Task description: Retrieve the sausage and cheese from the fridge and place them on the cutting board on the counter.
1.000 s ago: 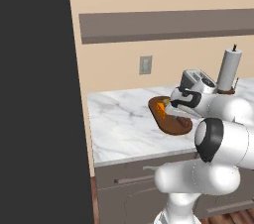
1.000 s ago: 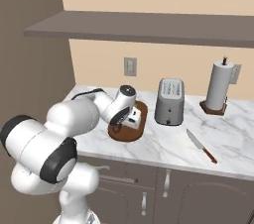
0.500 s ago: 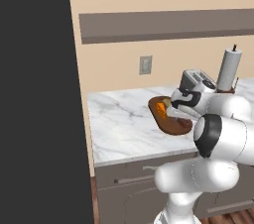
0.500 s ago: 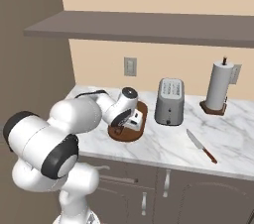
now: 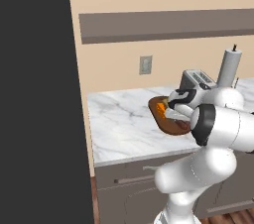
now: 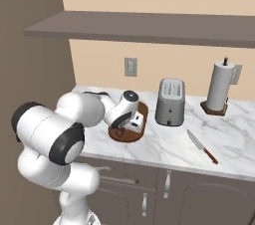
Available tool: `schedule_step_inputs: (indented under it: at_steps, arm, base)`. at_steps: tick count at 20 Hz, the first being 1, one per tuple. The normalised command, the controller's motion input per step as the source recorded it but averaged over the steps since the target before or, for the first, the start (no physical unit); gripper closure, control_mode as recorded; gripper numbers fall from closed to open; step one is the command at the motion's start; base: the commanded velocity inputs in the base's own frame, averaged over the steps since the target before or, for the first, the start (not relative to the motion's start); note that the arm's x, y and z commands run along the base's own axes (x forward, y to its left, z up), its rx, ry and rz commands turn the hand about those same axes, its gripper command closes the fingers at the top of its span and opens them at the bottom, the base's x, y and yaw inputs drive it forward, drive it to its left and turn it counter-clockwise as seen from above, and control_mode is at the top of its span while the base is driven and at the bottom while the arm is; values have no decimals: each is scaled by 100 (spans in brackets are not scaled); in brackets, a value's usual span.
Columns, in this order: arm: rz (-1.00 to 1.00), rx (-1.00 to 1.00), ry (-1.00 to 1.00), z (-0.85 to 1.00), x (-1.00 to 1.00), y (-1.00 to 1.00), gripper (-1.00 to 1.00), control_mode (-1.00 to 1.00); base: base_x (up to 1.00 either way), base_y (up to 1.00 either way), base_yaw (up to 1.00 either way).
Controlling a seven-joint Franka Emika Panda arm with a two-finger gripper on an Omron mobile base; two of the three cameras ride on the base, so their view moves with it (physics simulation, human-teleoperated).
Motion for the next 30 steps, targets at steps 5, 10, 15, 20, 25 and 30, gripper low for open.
schedule_step_inputs:
  at_steps: [5, 10, 15, 20, 25, 30]
  arm:
    - [0, 0, 0, -1, 1, -3, 100, -100]
    - [0, 0, 0, -5, 16, 0, 100, -100]
    - [0, 0, 0, -10, 16, 0, 100, -100]
    - [0, 0, 0, -9, 4, -6, 100, -100]
    - [0, 0, 0, -7, 5, -6, 100, -100]
    - [0, 0, 0, -3, 3, -2, 100, -100]
  base:
    - [0, 0, 0]
    - [0, 0, 0]
    - [0, 0, 0]
    - [0, 0, 0]
    - [0, 0, 0]
    - [0, 0, 0]
